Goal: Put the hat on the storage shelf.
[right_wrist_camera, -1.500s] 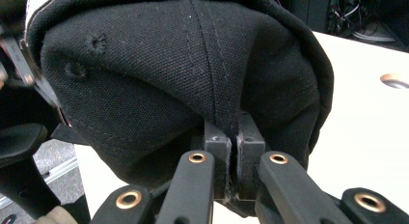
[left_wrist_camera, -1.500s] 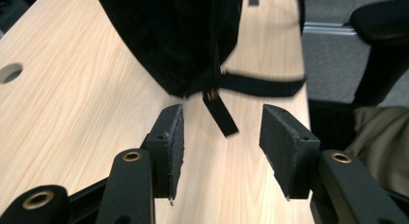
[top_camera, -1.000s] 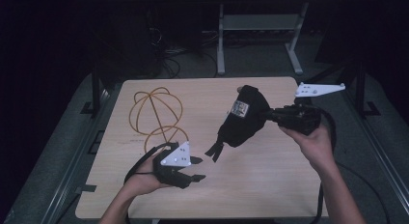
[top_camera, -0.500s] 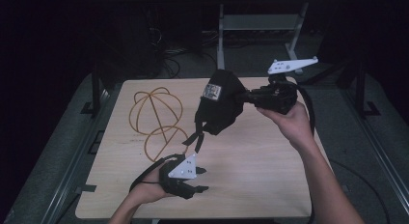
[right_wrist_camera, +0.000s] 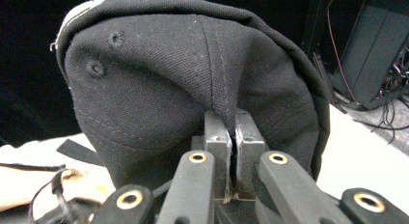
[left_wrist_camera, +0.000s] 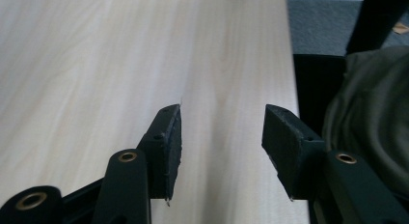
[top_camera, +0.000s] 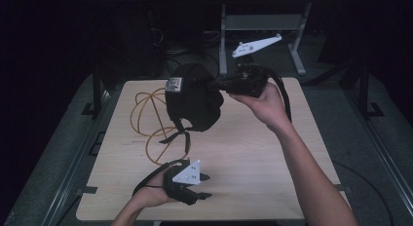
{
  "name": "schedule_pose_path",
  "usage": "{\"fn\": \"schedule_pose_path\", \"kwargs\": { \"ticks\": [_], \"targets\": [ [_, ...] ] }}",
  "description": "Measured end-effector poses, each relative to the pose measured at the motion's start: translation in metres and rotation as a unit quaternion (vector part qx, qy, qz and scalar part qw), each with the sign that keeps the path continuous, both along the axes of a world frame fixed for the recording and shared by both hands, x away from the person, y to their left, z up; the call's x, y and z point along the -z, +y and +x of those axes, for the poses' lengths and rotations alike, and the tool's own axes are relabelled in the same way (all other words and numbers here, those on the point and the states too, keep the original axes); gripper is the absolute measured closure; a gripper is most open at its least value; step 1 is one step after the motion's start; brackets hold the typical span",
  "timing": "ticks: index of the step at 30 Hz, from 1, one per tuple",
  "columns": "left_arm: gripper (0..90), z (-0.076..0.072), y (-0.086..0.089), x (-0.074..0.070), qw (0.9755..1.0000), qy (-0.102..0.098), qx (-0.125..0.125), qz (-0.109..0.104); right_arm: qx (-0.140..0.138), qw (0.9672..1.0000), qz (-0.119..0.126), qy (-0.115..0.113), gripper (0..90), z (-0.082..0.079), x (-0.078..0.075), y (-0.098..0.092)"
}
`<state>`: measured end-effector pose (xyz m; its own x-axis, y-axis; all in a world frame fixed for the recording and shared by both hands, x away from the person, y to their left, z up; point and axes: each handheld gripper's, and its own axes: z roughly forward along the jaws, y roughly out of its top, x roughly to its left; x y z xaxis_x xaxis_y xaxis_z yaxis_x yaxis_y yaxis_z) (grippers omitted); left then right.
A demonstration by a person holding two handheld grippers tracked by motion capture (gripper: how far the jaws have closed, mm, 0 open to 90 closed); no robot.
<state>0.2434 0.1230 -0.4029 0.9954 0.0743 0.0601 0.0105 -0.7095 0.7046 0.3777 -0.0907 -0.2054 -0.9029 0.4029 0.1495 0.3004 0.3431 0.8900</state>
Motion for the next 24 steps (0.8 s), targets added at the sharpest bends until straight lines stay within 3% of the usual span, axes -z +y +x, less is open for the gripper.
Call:
{"fn": "schedule_pose_path", "kwargs": {
  "ticks": [5, 12, 21, 24],
  "targets": [
    [47.1, -0.004, -0.004, 0.001, 0.9997, -0.012, 0.014, 0.015, -0.017, 0.9998, -0.009, -0.004, 87.5, 0.008, -0.007, 0.025],
    [44.7, -0.002, -0.006, 0.008, 0.9996, -0.005, 0.005, 0.029, -0.041, 0.9989, -0.022, -0.003, 87.5, 0.017, -0.017, 0.057],
    [44.9, 0.0, -0.005, 0.01, 0.9999, -0.003, 0.004, 0.014, -0.058, 0.9977, -0.033, 0.009, 87.4, 0.033, -0.015, 0.099],
    [44.9, 0.001, -0.005, 0.011, 0.9997, -0.001, 0.006, 0.024, -0.062, 0.9976, -0.028, 0.011, 87.4, 0.037, -0.011, 0.107]
  ]
}}
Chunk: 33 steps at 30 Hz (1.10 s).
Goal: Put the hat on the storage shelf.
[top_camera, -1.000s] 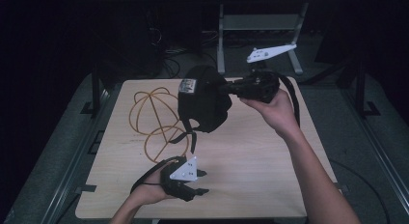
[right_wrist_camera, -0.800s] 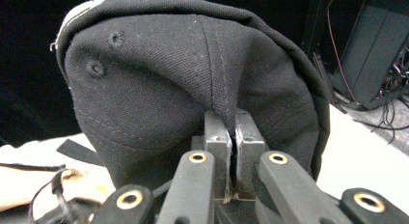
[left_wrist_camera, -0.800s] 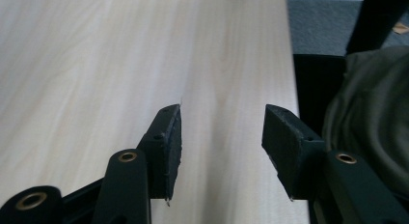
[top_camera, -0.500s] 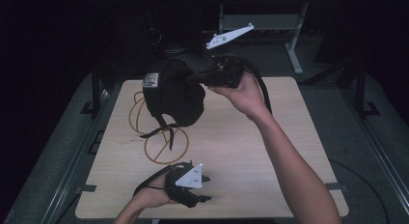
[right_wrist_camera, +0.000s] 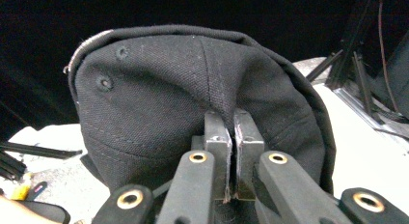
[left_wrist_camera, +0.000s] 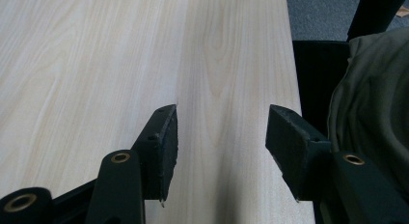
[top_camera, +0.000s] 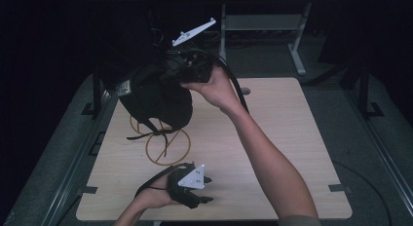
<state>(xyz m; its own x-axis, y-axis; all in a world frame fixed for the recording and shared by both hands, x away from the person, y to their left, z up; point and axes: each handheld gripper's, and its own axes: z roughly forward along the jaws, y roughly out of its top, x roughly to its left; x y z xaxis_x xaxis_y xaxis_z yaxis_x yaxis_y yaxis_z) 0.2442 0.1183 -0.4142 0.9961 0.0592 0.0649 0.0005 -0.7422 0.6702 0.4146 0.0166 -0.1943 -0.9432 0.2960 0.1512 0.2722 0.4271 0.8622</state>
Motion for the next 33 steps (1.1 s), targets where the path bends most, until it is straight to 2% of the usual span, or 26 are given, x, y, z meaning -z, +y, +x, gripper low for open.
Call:
{"fn": "schedule_pose_path", "kwargs": {
  "ticks": [6, 9, 15, 20, 26, 32, 33],
  "targets": [
    [45.0, 0.001, -0.001, 0.003, 1.0, 0.001, -0.003, 0.0, -0.006, 0.9998, 0.019, 0.004, 87.3, 0.008, 0.009, 0.011],
    [45.0, 0.002, -0.001, 0.002, 0.9999, -0.005, 0.004, 0.011, -0.007, 0.9994, 0.031, 0.014, 87.1, 0.01, 0.012, 0.017],
    [45.1, 0.002, -0.001, 0.003, 1.0, -0.002, 0.002, 0.007, -0.01, 0.9993, 0.035, 0.013, 86.7, 0.014, 0.018, 0.026],
    [45.1, 0.001, -0.001, 0.003, 1.0, 0.001, 0.001, 0.007, -0.011, 0.9998, 0.018, 0.001, 85.8, 0.014, 0.021, 0.034],
    [45.2, 0.002, -0.002, 0.006, 1.0, 0.007, -0.002, -0.001, -0.004, 0.9998, 0.018, 0.002, 84.7, 0.018, 0.027, 0.041],
    [45.2, 0.001, -0.001, 0.004, 1.0, 0.004, 0.0, 0.004, 0.015, 0.9999, 0.003, 0.005, 76.8, 0.026, 0.038, 0.052],
    [45.1, 0.0, -0.001, 0.005, 1.0, 0.005, -0.002, 0.001, 0.016, 0.9998, 0.0, 0.009, 72.8, 0.027, 0.04, 0.053]
  ]
}}
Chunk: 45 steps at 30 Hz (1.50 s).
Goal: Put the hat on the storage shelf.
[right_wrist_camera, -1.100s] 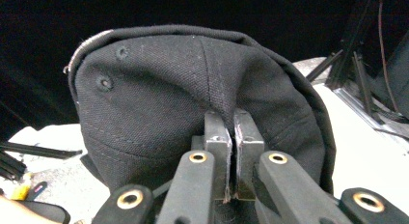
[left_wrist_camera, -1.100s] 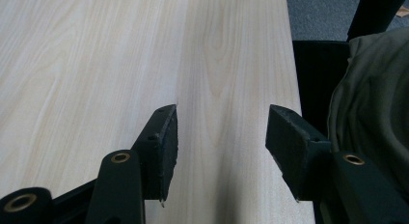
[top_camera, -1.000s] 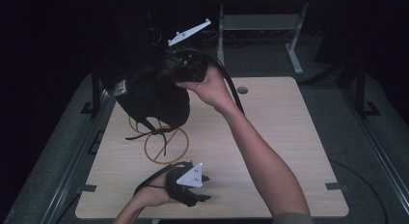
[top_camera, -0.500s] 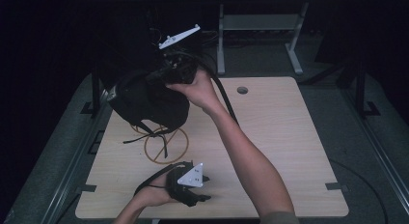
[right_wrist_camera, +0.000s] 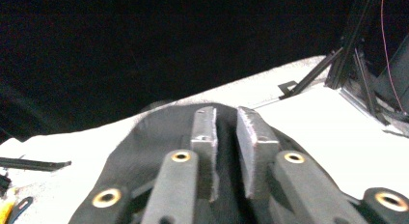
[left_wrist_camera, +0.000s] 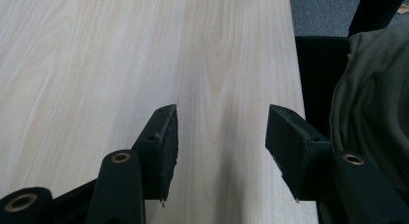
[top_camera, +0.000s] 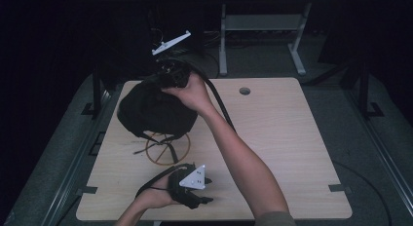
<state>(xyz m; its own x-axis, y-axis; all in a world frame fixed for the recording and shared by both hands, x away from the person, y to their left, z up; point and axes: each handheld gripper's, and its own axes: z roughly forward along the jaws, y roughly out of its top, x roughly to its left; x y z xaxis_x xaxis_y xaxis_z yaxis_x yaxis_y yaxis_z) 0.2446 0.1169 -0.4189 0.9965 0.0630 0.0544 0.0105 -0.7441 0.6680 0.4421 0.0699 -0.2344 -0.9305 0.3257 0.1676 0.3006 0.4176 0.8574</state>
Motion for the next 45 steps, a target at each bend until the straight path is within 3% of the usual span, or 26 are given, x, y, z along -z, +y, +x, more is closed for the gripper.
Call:
{"fn": "schedule_pose_path", "kwargs": {
  "ticks": [1, 7, 16, 30, 36, 45],
  "targets": [
    [45.1, 0.0, 0.0, 0.0, 1.0, 0.001, -0.001, 0.001, 0.003, 1.0, -0.001, 0.003, 67.9, 0.001, 0.002, 0.001],
    [44.9, -0.001, 0.0, 0.001, 1.0, -0.001, 0.0, 0.002, 0.011, 0.9999, 0.001, 0.01, 61.4, 0.002, 0.008, -0.003],
    [44.4, 0.0, 0.003, 0.001, 1.0, -0.004, -0.007, -0.005, 0.013, 0.9998, 0.014, 0.011, 56.4, 0.0, 0.008, -0.015],
    [41.2, 0.004, 0.006, 0.003, 0.9997, -0.003, -0.023, -0.011, 0.016, 0.9996, 0.023, 0.009, 47.3, -0.004, 0.003, -0.045],
    [39.6, 0.005, 0.008, 0.003, 0.9997, -0.007, -0.025, -0.001, 0.02, 0.9995, 0.023, 0.007, 44.5, -0.007, 0.004, -0.058],
    [37.9, 0.007, 0.01, 0.003, 0.999, -0.005, -0.044, -0.01, 0.029, 0.9992, 0.026, 0.009, 40.0, -0.009, 0.008, -0.082]
  ]
}}
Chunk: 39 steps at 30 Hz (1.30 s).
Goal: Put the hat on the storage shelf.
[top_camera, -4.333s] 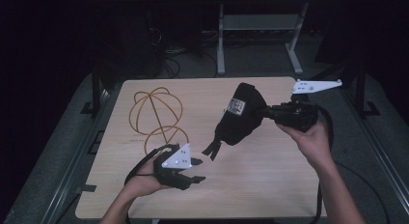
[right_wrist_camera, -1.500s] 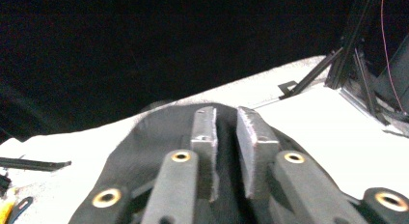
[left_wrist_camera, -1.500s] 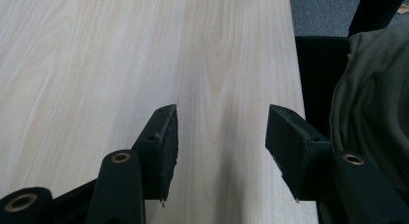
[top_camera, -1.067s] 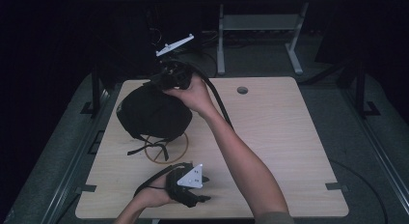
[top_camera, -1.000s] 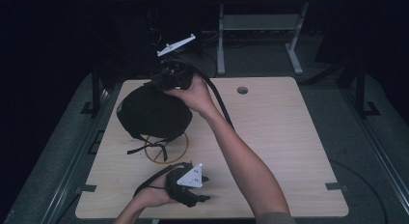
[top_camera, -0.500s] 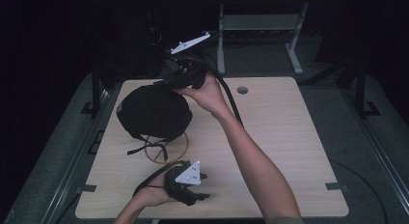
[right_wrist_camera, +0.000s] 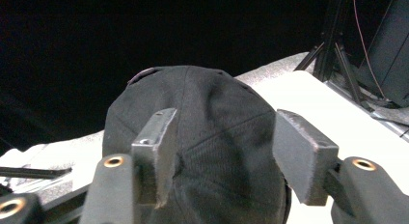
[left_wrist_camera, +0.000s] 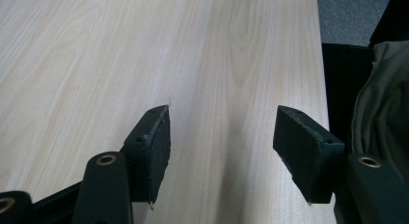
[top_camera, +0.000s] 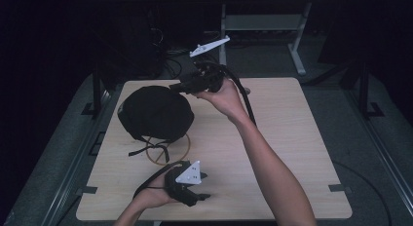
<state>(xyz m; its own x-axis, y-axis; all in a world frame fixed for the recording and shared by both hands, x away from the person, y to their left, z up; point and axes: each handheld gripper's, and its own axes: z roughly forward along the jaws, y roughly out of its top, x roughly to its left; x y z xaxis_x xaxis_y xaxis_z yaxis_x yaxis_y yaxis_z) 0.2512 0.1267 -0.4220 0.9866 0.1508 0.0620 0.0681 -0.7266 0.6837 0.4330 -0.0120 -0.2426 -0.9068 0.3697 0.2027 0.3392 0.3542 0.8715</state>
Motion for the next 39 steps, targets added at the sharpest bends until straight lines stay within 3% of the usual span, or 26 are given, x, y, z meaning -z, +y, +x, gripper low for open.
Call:
{"fn": "schedule_pose_path", "kwargs": {
  "ticks": [1, 11, 26, 39],
  "targets": [
    [37.9, 0.002, 0.001, -0.001, 0.9999, -0.005, 0.008, 0.012, 0.0, 1.0, 0.0, 0.001, 39.8, 0.0, 0.0, -0.002],
    [36.7, 0.002, 0.001, 0.0, 0.9999, 0.001, -0.01, -0.008, 0.011, 0.9999, -0.003, -0.005, 34.1, -0.005, 0.002, -0.023],
    [32.8, 0.004, 0.001, 0.001, 0.9998, 0.002, -0.019, -0.009, 0.039, 0.9992, -0.006, 0.006, 30.1, -0.01, 0.013, -0.064],
    [30.8, 0.004, 0.001, 0.002, 0.9995, 0.008, -0.026, -0.012, 0.055, 0.9983, -0.012, 0.016, 28.4, -0.013, 0.023, -0.085]
  ]
}}
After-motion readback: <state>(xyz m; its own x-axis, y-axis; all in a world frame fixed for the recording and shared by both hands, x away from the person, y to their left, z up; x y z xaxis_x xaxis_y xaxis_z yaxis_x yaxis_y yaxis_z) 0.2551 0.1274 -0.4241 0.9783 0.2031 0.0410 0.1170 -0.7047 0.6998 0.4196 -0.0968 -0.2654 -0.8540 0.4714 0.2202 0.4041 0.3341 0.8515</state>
